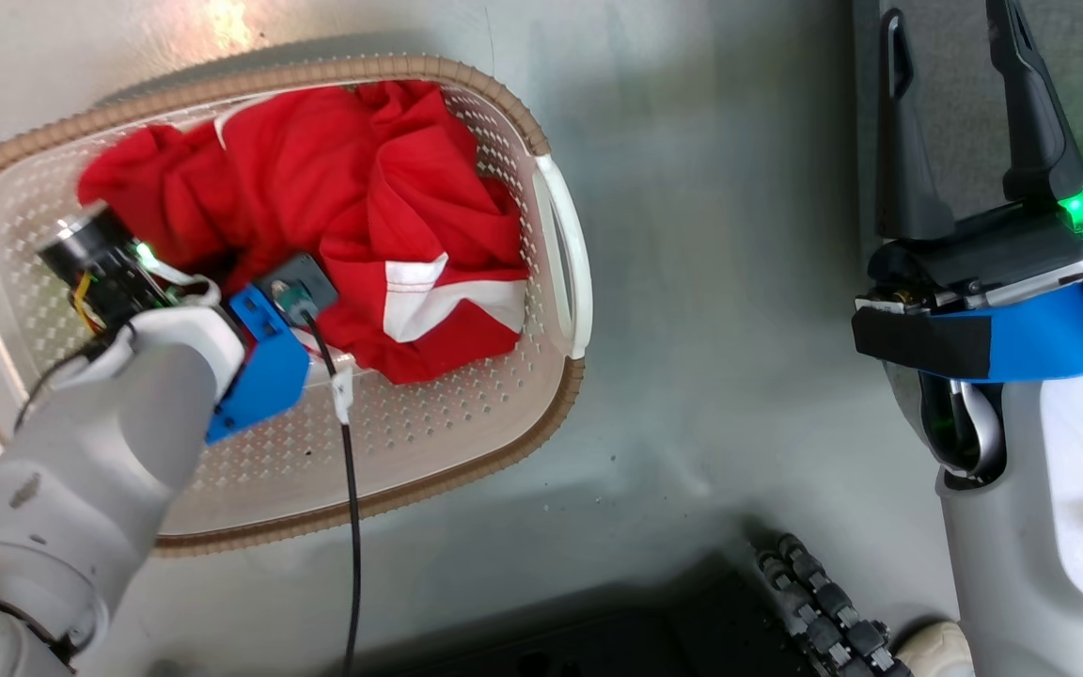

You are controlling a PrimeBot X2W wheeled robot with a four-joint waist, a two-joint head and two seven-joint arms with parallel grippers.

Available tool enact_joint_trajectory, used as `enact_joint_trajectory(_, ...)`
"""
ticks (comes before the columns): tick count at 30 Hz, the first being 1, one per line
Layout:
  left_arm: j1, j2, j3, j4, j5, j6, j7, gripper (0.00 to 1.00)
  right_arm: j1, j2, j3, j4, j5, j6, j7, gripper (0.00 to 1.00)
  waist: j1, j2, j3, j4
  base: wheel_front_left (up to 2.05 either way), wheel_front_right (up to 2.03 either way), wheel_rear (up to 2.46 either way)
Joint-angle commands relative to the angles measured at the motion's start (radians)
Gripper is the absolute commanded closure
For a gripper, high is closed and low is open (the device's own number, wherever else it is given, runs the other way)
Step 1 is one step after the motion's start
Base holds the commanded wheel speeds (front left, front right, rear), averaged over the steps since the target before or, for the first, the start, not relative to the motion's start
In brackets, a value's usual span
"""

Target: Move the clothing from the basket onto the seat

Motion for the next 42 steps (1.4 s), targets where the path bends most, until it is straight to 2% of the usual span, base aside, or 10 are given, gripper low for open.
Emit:
enact_joint_trajectory(1, 0.019, -0.007, -0.005, -0.001, -0.005, -0.002, -0.003, 1.00, -0.007, -0.004, -0.006, 0.006, -0.001, 0.000, -0.004, 0.00, -0.0008, -0.0001, -0.016, 0.007, 0.00, 0.00, 0.00)
enact_joint_trajectory(20, 0.078, -0.094, -0.004, -0.023, -0.079, -0.002, -0.107, 1.00, 0.027, -0.004, -0.034, 0.051, -0.050, 0.000, -0.004, 0.00, -0.0008, -0.0001, -0.187, 0.095, 0.00, 0.00, 0.00)
enact_joint_trajectory(31, 0.124, -0.151, -0.003, -0.045, -0.137, -0.002, -0.205, 1.00, 0.084, -0.004, -0.066, 0.079, -0.093, 0.000, -0.004, 0.00, -0.0008, -0.0001, -0.329, 0.165, 0.00, 0.00, 0.00)
enact_joint_trajectory(42, 0.176, -0.181, 0.021, -0.095, -0.208, -0.001, -0.254, 1.00, 0.153, -0.004, -0.089, 0.108, -0.111, 0.000, -0.004, 0.00, -0.0008, -0.0001, -0.474, 0.223, 0.00, 0.00, 0.00)
